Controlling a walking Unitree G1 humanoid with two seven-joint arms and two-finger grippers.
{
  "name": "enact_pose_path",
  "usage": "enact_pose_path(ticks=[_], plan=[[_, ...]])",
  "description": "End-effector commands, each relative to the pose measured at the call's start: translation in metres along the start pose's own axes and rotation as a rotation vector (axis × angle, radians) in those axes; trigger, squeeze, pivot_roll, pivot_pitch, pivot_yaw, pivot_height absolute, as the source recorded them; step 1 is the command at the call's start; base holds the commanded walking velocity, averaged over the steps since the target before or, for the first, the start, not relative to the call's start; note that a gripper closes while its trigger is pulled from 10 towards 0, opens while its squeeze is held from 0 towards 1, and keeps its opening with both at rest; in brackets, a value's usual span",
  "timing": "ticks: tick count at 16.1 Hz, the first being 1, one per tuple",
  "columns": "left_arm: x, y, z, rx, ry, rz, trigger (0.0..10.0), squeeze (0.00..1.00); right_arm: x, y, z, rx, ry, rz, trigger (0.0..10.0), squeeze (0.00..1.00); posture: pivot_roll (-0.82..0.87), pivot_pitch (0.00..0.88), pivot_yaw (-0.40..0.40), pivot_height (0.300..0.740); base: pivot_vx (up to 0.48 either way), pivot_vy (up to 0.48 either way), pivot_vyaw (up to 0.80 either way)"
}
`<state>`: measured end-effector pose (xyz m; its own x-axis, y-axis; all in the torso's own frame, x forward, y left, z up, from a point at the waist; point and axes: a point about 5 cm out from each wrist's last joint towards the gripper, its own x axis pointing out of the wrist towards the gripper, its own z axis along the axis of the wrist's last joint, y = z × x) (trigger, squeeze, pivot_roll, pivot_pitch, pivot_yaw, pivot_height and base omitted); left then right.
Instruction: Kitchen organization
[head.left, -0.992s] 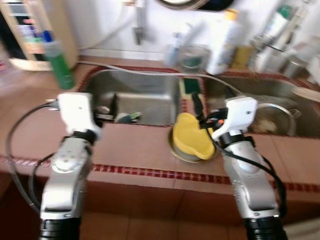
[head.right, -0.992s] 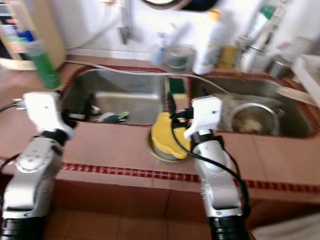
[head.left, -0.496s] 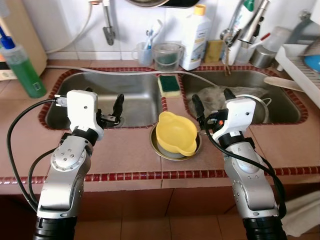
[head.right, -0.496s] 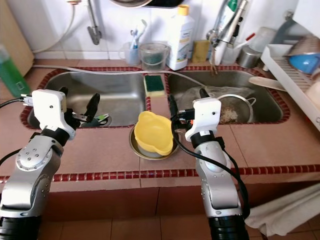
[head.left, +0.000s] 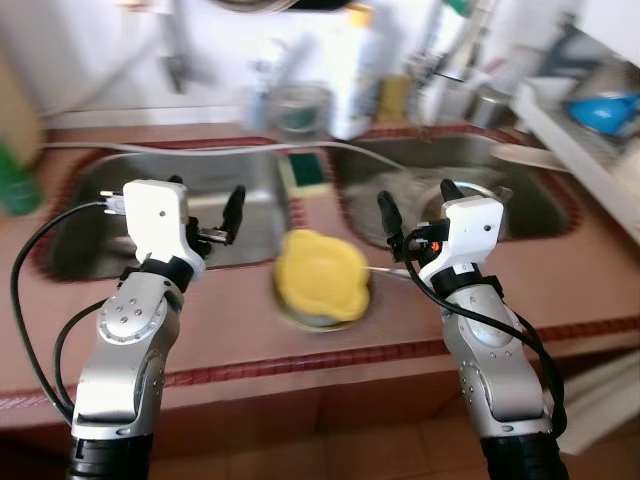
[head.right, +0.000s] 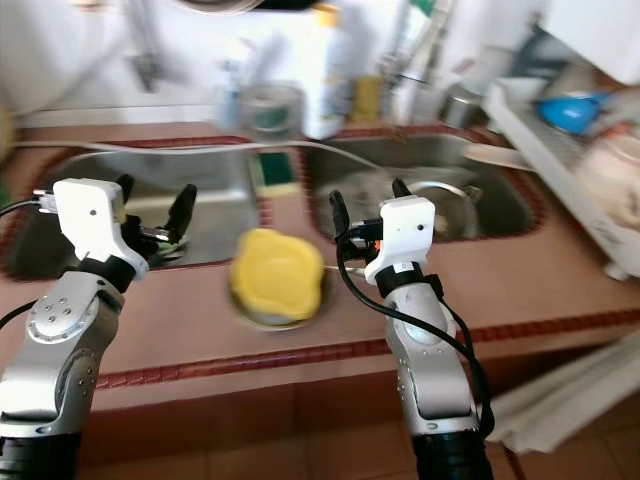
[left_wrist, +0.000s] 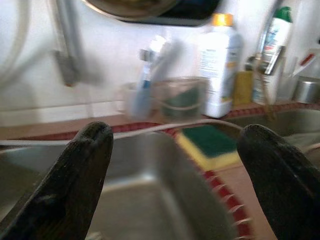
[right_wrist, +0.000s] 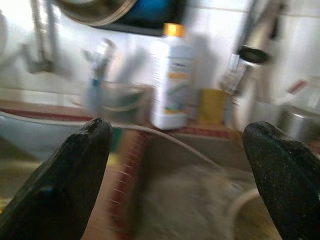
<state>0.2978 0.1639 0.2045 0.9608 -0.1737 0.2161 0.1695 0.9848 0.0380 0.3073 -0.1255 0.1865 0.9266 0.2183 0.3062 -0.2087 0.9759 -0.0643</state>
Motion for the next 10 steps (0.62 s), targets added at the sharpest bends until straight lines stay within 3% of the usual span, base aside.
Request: enact_pose_path(ticks=[1, 5, 7, 10], plan=[[0.0005, -0.0032, 0.0069, 0.033, -0.020, -0.005, 10.0, 0.00, -0.0014, -0.0007, 0.0007, 0.003, -0.001, 0.009, 10.0, 0.00, -0.06, 0.066, 0.003, 0.740, 0.000, 0.000, 0.00], [0.0035, 0.0015, 0.0108, 0.049, -0.001, 0.014, 10.0, 0.00, -0.0044, -0.0001, -0.0034, 0.036, 0.039, 0.055, 10.0, 0.00, -0.06, 0.057, 0.002, 0.740, 0.000, 0.000, 0.00], [0.0037, 0.0037, 0.0130, 0.098, -0.001, 0.003, 10.0, 0.00, -0.0055, 0.0013, -0.0050, 0.057, 0.063, 0.092, 10.0, 0.00, -0.06, 0.054, 0.002, 0.740, 0.000, 0.000, 0.00], [-0.0010, -0.0018, 0.0118, 0.234, 0.044, -0.120, 10.0, 0.00, -0.0043, 0.0070, -0.0054, 0.104, 0.114, 0.167, 10.0, 0.00, -0.05, 0.055, -0.001, 0.740, 0.000, 0.000, 0.00]])
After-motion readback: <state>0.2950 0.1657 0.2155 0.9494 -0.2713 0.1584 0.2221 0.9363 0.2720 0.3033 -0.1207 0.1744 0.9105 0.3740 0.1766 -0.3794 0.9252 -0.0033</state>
